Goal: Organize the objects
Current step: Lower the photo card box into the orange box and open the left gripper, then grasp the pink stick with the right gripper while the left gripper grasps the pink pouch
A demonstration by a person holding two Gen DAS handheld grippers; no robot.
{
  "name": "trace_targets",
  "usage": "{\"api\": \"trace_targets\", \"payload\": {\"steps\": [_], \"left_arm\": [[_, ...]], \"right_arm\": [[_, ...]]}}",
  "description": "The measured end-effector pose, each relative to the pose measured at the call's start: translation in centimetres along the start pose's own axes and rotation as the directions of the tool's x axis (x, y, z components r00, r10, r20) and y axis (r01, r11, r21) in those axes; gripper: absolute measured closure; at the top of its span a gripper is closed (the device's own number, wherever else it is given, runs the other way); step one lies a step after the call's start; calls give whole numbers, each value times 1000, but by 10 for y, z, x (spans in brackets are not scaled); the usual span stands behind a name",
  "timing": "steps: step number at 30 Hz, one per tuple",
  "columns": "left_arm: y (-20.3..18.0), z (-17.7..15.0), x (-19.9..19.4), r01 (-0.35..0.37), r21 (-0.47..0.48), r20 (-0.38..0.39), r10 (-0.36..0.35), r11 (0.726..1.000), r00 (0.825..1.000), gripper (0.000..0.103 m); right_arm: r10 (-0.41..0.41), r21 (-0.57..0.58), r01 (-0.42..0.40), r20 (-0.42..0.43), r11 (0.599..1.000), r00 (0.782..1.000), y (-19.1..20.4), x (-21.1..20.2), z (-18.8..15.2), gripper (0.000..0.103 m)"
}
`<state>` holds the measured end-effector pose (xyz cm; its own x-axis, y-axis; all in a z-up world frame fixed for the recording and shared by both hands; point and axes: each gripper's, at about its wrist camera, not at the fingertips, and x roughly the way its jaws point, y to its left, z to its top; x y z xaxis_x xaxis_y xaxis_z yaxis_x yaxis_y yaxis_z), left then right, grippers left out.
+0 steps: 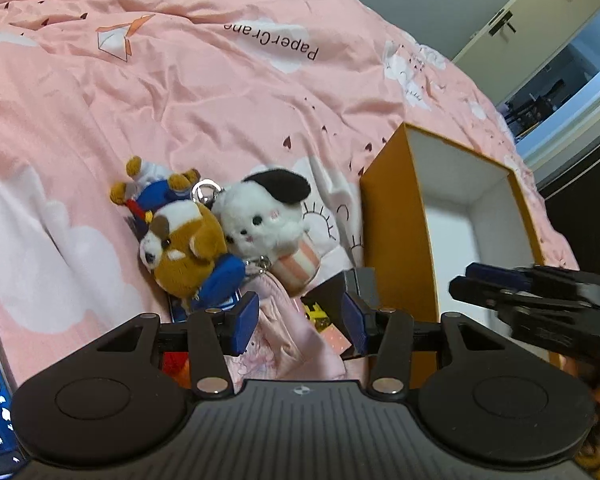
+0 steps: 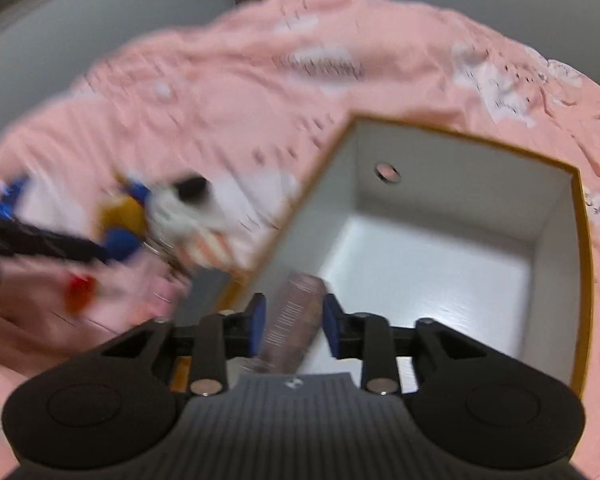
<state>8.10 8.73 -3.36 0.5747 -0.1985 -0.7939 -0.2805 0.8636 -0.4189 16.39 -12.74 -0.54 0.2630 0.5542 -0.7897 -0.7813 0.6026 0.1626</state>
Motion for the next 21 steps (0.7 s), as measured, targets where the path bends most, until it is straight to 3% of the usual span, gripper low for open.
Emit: {"api": "trace_targets", "payload": {"steps": [2, 7, 13, 15, 21], "left_arm": [[-7, -4, 5, 10, 30, -16, -9, 999, 1000, 48], [-20, -9, 16, -44, 89, -24, 46, 995, 999, 48], [-14, -11, 29, -86, 85, -51, 91, 993, 995, 49], [-12, -11, 29, -107, 95, -55, 112, 990, 992, 61], [-3, -11, 23, -117, 122, -70, 126, 986, 990, 69]], "right_arm": [[33, -39, -32, 29, 999, 999, 15, -6, -3, 67], [-61, -119, 64, 31, 991, 998, 53, -4, -13, 68], [-82, -145, 83, 10, 986, 997, 64, 5, -27, 75], [-81, -161, 80, 2, 984, 997, 67, 9, -25, 75], [-116, -203, 100, -68, 974, 991, 77, 29, -6, 72]]}}
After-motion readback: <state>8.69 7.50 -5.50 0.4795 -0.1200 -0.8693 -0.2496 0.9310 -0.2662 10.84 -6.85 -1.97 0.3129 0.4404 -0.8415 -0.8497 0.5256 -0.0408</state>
